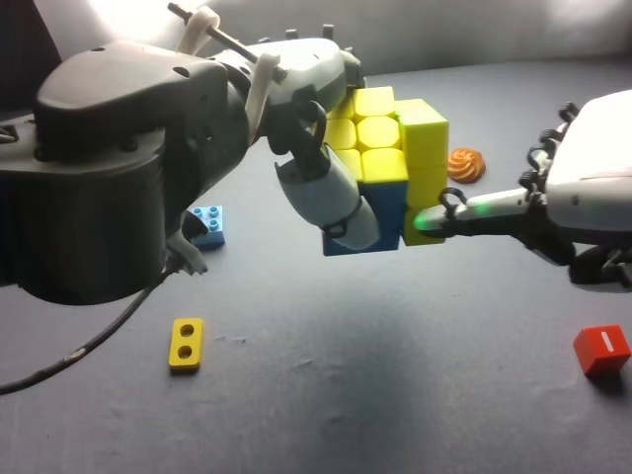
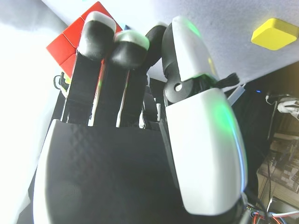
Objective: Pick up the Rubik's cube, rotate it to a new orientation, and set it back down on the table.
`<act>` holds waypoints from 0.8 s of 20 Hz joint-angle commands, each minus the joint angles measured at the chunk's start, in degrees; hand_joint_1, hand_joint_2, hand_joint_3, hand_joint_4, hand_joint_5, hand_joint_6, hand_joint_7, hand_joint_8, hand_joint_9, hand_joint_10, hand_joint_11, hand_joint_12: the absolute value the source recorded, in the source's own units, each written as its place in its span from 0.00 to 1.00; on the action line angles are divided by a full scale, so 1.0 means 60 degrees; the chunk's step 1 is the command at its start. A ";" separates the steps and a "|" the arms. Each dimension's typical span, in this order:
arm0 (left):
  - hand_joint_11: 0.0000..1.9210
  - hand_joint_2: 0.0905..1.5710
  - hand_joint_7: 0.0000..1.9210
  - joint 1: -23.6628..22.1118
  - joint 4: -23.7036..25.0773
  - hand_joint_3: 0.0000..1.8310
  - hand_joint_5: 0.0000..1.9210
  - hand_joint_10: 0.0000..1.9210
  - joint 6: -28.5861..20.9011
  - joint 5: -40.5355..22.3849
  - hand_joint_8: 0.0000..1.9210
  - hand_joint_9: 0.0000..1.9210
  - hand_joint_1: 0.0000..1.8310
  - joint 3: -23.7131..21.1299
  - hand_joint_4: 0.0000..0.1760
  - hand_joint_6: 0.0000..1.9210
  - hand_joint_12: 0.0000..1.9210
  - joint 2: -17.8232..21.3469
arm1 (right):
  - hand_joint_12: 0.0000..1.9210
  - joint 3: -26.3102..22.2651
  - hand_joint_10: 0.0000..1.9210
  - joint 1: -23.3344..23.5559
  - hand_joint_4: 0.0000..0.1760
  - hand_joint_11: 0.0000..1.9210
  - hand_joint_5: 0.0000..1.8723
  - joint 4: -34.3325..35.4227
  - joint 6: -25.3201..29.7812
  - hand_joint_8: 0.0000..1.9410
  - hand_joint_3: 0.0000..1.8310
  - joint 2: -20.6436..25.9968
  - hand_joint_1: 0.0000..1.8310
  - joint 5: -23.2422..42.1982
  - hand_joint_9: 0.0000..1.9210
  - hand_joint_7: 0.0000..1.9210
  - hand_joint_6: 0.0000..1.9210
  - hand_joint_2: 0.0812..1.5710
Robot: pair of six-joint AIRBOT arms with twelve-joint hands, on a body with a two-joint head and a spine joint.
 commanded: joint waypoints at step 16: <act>0.23 0.75 0.40 -0.0215 0.0626 0.00 0.45 0.79 -0.0259 0.0315 0.73 0.35 0.74 0.0031 0.00 0.51 0.69 -0.0007 | 0.96 0.0165 0.94 -0.0003 0.00 0.42 0.06 0.0169 0.0020 0.66 0.00 -0.0352 0.73 -0.0722 0.49 0.44 0.00 0.73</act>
